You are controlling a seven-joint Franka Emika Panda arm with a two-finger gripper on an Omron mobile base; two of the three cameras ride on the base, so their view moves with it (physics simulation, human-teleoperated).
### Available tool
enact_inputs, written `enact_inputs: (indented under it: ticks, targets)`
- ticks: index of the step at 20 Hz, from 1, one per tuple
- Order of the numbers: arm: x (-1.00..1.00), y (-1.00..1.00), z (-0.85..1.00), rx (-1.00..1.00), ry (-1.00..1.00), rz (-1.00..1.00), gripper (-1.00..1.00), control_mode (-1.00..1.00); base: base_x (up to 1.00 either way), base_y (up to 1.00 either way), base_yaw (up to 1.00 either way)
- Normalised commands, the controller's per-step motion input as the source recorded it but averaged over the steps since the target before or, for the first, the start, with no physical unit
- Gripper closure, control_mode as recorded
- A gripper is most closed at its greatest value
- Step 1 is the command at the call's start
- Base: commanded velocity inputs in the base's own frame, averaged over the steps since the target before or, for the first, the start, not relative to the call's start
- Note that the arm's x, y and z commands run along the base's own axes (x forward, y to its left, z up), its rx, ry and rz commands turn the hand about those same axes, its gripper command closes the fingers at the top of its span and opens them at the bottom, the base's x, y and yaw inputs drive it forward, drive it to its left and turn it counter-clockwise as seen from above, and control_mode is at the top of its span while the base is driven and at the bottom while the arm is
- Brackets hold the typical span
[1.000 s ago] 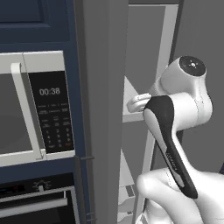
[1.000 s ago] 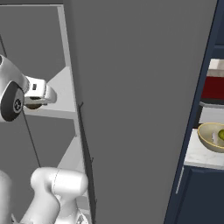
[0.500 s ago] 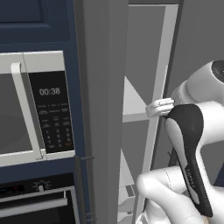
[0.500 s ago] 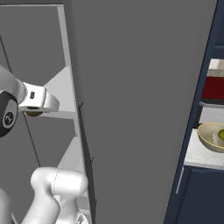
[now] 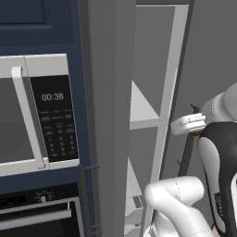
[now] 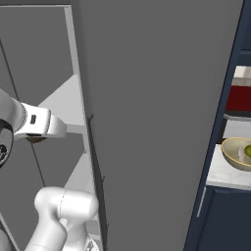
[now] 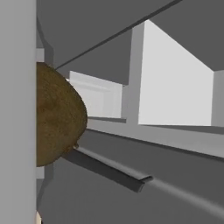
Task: Take the pear, fish, and kiwi from the freezer and place them in the bowl on the counter.
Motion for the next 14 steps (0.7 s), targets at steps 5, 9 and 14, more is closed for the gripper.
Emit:
enact_inputs:
  ticks: [5,9,14]
  targets:
    - [-0.06,-0.01,0.02,0.0,0.0,0.0,1.0,-1.0,0.0,0.0,0.0]
    - [-0.04,-0.01,0.0,0.0,0.0,0.0,1.0,1.0,-0.06,-0.2,-0.01]
    - [0.0,0.0,0.0,0.0,0.0,0.0,1.0,1.0,-0.12,-0.94,-0.09]
